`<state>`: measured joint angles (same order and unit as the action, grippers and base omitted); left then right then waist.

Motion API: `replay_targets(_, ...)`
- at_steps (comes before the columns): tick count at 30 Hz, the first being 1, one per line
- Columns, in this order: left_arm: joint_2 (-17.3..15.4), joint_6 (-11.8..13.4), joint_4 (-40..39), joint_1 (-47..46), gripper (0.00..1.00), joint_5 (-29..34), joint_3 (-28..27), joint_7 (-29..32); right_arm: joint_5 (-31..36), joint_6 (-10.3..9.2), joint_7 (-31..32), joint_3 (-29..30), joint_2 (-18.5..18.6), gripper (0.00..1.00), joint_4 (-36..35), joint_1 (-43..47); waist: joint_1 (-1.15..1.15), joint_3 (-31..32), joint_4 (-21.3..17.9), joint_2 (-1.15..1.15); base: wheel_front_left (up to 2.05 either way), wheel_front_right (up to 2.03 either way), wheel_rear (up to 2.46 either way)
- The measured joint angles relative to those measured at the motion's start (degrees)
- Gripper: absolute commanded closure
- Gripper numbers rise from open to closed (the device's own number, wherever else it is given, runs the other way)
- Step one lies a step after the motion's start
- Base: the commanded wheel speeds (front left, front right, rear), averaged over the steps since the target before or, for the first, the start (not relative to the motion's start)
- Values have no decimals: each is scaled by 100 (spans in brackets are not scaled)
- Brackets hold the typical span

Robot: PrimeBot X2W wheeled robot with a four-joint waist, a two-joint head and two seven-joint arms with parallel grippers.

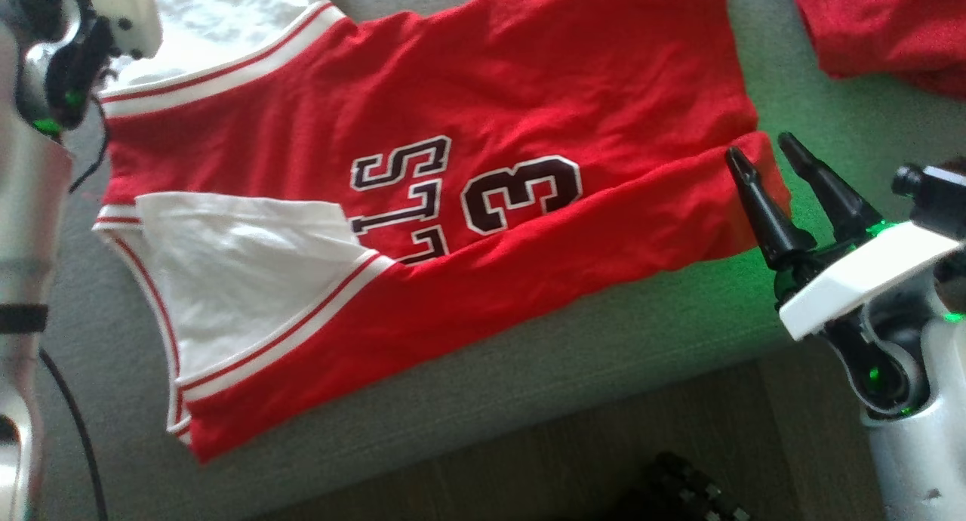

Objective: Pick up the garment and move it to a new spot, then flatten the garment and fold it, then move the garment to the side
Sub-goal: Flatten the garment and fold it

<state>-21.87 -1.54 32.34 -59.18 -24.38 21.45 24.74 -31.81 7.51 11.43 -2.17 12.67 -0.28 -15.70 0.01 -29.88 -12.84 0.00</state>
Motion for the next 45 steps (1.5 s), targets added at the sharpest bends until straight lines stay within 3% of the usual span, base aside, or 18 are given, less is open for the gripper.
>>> replay_targets(8,-120,-151,877,-325,0,105,198,371,-4,0,-99,-23,5,0,103,-59,-1,-103,-183,0,0,0,0)
replay_targets(16,-167,-209,1318,-586,0,114,221,142,-55,0,-146,-79,24,0,205,-143,-1,-185,-226,0,0,0,0)
replay_targets(17,-166,-209,1357,-611,4,114,222,90,-55,0,-146,-86,29,0,204,-174,-1,-196,-224,0,0,0,0)
replay_targets(20,-133,-282,1472,-664,24,82,215,54,-55,0,-145,-98,49,0,207,-252,-1,-229,-215,0,0,0,0)
replay_targets(21,-121,-308,1516,-712,51,41,214,57,-55,0,-144,-98,56,0,204,-270,-1,-240,-214,0,0,0,0)
replay_targets(23,-83,-374,1585,-790,77,-42,218,99,-55,0,-135,-98,77,0,205,-275,-1,-259,-203,0,0,0,0)
replay_targets(24,-66,-409,1603,-817,100,-77,220,101,-55,0,-135,-99,94,0,205,-277,-1,-267,-197,0,0,0,0)
replay_targets(32,-36,-511,1689,-841,100,-248,382,168,58,0,-32,-63,175,0,437,-719,-1,-220,-148,0,0,0,0)
replay_targets(45,62,-559,1494,-906,100,-312,747,-452,158,0,23,-129,174,0,1365,-1782,-1,-87,155,0,0,0,0)
